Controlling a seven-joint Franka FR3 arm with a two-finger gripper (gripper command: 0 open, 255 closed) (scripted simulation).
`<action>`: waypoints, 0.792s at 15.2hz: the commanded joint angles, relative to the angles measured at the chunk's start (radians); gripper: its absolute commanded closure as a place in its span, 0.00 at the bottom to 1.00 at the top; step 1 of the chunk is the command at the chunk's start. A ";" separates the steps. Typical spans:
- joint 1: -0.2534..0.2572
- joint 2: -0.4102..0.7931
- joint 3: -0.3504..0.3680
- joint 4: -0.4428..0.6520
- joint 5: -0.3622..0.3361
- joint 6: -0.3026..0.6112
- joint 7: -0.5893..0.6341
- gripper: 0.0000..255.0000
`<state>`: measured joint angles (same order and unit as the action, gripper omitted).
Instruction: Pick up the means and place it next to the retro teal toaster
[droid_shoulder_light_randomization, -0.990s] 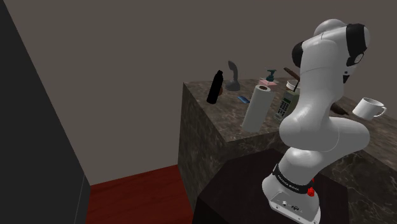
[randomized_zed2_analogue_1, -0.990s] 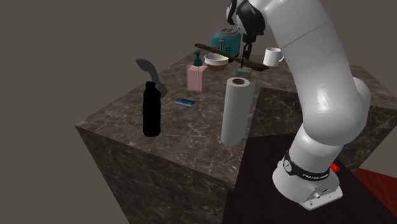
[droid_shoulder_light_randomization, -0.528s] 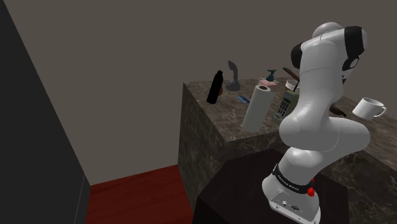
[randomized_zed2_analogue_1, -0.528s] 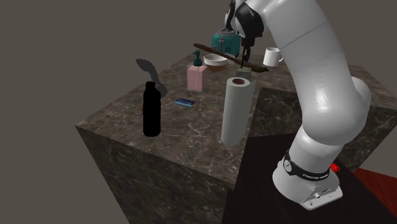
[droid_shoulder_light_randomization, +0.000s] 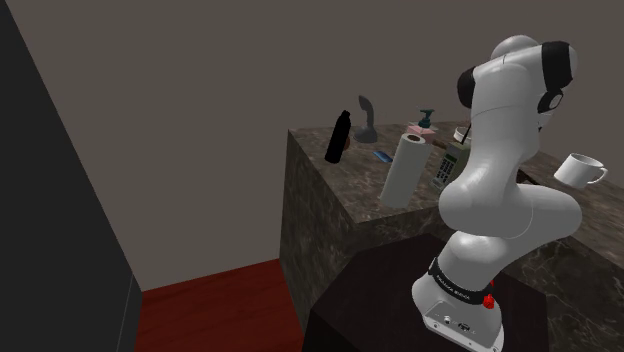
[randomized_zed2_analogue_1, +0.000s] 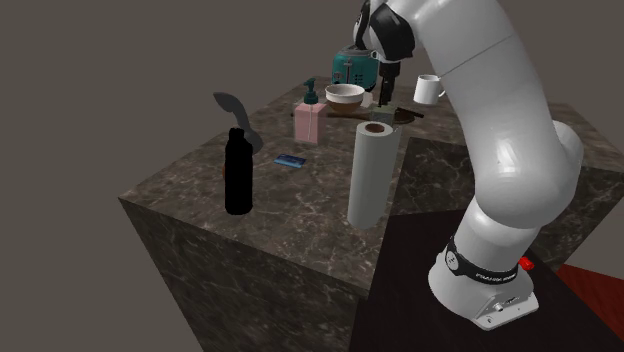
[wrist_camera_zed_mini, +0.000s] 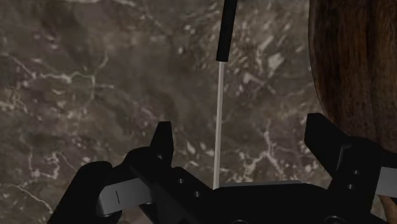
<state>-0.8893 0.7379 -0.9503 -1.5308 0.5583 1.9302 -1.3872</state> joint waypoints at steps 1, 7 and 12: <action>-0.001 -0.009 -0.007 0.024 -0.010 -0.029 0.008 0.00; -0.002 -0.036 -0.027 0.081 -0.036 -0.103 0.027 0.00; -0.002 -0.036 -0.027 0.081 -0.036 -0.103 0.027 0.00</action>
